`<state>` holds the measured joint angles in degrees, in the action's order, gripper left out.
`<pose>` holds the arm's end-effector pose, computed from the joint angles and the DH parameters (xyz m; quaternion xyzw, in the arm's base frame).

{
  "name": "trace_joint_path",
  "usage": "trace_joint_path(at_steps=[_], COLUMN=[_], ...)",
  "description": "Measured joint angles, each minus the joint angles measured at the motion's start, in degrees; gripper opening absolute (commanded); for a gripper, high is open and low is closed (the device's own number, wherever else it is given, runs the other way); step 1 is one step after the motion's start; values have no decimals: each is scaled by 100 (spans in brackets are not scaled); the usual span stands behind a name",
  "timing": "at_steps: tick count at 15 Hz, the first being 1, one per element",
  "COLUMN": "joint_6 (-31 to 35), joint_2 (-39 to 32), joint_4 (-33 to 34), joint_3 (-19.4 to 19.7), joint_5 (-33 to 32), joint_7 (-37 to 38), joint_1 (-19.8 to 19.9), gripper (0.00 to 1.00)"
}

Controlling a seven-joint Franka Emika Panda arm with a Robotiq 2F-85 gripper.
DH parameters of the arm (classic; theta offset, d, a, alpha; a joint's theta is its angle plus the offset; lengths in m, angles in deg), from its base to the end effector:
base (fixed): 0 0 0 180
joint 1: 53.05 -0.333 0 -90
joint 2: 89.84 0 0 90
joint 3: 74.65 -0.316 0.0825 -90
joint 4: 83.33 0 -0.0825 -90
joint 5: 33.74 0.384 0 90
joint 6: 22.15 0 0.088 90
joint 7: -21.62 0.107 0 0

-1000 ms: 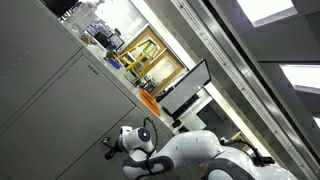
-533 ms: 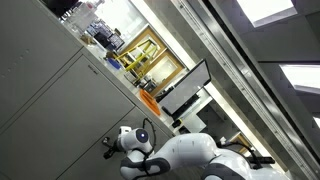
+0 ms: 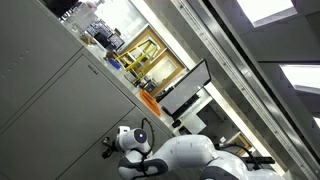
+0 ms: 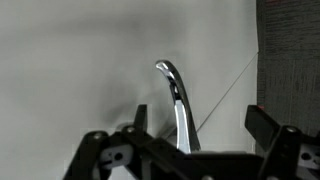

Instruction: Open the right cupboard door

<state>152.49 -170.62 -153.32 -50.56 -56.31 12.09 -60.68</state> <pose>0.7154 -0.0820 -0.0269 0.8935 0.3294 0.1536 0.2639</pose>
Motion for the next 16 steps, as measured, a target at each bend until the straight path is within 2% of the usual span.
trace_joint_path(at_steps=[16], joint_6=[-290], joint_2=[-317], joint_4=[501], joint_3=[-376], joint_5=[0], joint_7=[-14], joint_1=[351], gripper=[100])
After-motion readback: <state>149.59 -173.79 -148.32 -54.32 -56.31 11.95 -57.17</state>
